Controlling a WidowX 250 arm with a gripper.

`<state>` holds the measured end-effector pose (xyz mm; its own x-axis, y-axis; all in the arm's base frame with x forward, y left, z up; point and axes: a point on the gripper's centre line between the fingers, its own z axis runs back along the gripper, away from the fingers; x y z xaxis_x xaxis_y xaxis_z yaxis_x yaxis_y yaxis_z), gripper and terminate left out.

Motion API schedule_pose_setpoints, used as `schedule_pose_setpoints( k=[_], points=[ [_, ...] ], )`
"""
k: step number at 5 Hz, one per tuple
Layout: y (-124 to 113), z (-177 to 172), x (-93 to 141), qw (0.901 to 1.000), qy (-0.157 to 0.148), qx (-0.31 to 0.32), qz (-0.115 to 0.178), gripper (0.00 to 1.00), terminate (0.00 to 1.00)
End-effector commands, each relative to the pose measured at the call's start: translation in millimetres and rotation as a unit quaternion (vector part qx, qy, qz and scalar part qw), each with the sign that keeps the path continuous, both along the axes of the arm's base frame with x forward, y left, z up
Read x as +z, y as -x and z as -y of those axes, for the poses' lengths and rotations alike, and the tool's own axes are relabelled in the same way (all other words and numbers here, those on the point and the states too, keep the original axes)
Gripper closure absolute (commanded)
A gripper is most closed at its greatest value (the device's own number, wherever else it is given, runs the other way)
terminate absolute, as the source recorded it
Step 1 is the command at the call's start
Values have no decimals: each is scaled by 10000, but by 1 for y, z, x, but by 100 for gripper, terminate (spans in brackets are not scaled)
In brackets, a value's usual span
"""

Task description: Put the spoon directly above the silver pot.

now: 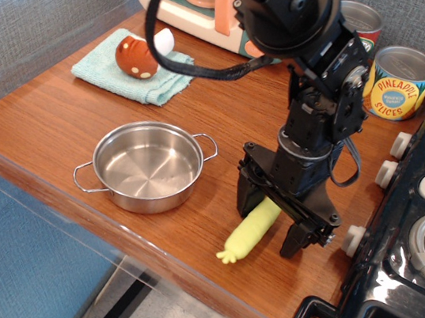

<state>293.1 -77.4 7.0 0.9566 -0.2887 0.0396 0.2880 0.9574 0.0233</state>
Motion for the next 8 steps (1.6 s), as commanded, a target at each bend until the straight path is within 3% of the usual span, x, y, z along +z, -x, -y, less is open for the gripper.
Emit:
schedule_pose_setpoints(
  k=[1,2,3,4,6,8],
  points=[
    [0,2,2,9999,25,-53,86,100,0],
    [-2,0,8,9999,45,-46,113,100,0],
    [-12,-6,28,9993,176,26,326,100,0],
    [-44,-29,59,9968,275,243,716,100,0],
    [-91,-90,69,9945,162,698,767,100,0],
    [-112,-123,56,9942,-91,897,594,100,0]
  ],
)
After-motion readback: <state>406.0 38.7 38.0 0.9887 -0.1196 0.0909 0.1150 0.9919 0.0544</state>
